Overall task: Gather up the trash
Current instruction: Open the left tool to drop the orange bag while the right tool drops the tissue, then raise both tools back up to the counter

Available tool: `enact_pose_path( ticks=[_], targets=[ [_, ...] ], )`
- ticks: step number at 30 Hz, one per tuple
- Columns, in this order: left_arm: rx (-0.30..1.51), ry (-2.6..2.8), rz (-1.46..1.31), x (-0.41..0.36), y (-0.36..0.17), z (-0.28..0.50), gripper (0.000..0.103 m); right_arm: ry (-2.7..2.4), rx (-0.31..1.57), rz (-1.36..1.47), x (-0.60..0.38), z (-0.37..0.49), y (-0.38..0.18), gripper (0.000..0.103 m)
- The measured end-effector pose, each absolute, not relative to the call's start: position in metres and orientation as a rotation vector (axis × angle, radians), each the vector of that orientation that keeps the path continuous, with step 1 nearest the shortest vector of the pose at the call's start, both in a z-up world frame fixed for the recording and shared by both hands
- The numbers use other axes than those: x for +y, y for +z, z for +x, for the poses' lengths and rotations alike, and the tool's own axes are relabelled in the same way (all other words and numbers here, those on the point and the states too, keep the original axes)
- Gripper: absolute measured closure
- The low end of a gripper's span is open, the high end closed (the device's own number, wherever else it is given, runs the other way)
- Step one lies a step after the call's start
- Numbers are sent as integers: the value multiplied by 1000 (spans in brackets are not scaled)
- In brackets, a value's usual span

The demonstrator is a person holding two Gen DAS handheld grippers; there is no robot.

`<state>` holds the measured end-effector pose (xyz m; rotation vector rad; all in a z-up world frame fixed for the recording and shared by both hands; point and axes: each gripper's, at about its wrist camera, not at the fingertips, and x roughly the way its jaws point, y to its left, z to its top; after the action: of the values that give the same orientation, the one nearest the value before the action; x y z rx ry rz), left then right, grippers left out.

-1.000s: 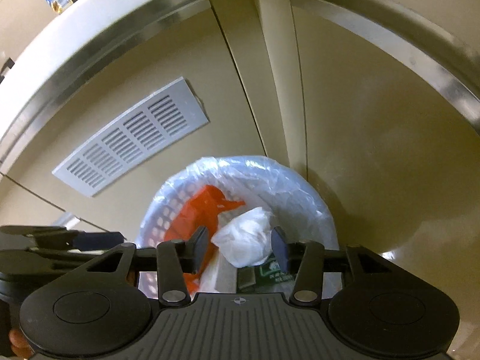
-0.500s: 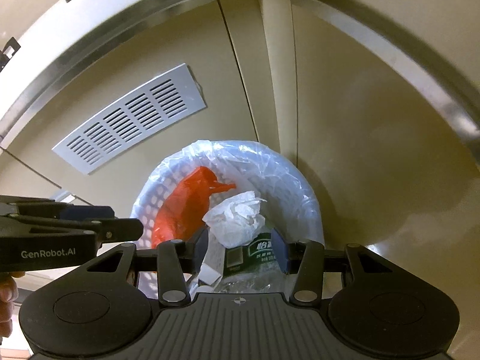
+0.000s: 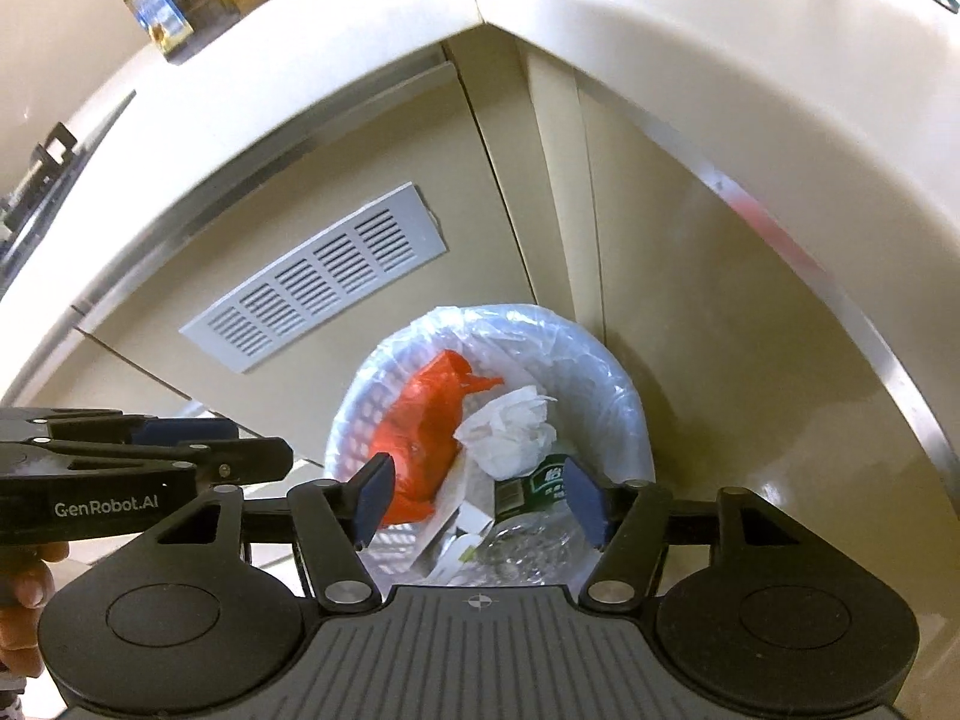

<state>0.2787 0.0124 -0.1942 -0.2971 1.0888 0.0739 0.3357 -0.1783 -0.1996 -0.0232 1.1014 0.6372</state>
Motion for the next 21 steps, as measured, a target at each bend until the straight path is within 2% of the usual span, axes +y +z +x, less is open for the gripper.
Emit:
enact_pose_path(
  ticks=[21],
  targets=[
    [952,52,-274,20,-116,218,62,637,1025,68,-224,294,-125,36]
  ],
)
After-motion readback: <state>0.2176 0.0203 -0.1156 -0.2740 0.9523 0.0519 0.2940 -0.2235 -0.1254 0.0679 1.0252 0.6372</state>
